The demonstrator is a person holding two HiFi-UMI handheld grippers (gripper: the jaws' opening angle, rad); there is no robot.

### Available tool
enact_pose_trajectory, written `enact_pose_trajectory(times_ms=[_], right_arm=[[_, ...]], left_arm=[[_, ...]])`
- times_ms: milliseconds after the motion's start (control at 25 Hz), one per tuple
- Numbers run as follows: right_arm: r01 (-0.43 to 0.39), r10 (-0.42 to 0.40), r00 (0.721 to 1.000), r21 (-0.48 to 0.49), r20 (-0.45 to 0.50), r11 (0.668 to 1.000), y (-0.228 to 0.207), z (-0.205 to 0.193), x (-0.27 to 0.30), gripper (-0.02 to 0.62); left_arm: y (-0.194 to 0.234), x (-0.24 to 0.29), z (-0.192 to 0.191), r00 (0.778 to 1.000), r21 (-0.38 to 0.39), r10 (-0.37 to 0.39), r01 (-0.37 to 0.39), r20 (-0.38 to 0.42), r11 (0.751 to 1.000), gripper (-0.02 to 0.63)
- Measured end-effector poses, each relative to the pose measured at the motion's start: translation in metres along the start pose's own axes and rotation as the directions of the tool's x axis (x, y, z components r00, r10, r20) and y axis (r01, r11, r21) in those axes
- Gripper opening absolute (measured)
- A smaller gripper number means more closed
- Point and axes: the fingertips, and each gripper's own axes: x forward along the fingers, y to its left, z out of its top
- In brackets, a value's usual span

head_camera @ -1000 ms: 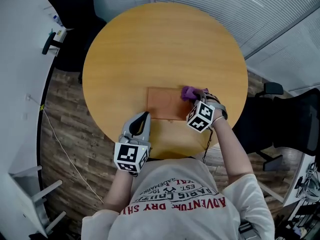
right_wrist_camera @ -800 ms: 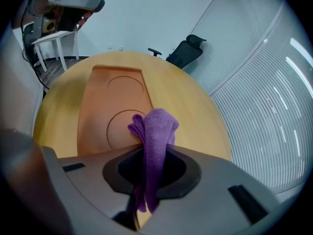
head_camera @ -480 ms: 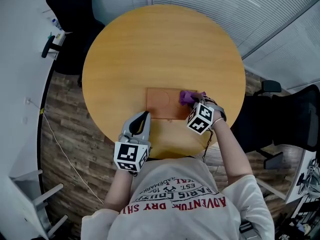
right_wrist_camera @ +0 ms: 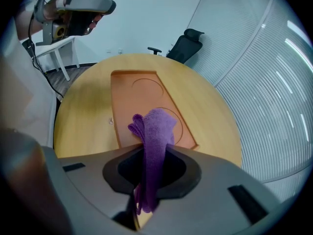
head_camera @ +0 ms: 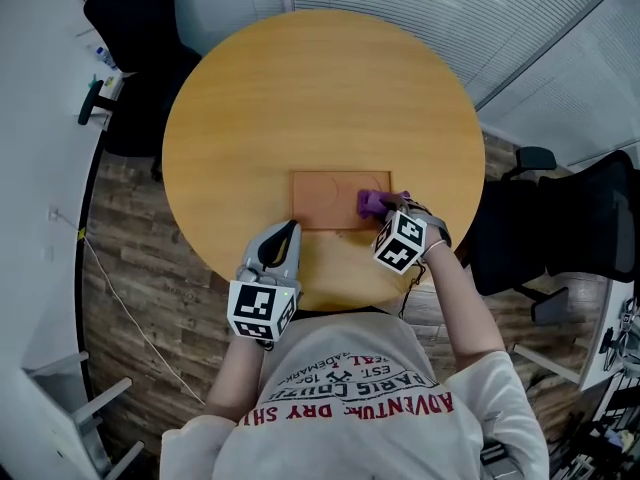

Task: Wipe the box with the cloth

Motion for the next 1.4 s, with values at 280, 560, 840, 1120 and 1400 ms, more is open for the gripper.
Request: enact_pose_trajectory(times_ms=[280, 560, 840, 1120, 1400], right_arm=[[0.001, 0.0, 1.0, 0.043, -0.012, 0.999, 0.027, -0.006, -0.01, 0.066], [0.008, -0.006, 1.0, 0.082, -0.022, 0.997, 0.045, -0.013, -0.018, 0.066], [-0.098, 0.104, 0.989, 0.062, -0.105, 0.993, 0.097, -0.036, -0.019, 0.066], [-0.092, 0.099, 0.99, 0.074, -0.101, 0.993, 0.122, -0.038, -0.024, 0.066], [0.095, -0.107, 0.994, 0.227, 0.037, 0.969, 0.068, 0.011, -0.077, 0.066]], left_arm=[[-0.006, -0.011, -0.003, 0.999, 0.017, -0.043, 0.043, 0.004, 0.999, 0.009], [-0.015, -0.021, -0.004, 0.997, 0.032, -0.08, 0.08, 0.008, 0.996, 0.008], [-0.022, -0.03, -0.006, 0.994, 0.027, -0.105, 0.104, 0.013, 0.994, 0.009], [-0.021, -0.04, -0.01, 0.994, 0.027, -0.109, 0.108, 0.008, 0.994, 0.008], [-0.021, -0.045, 0.002, 0.994, 0.049, -0.103, 0.101, 0.036, 0.994, 0.009]])
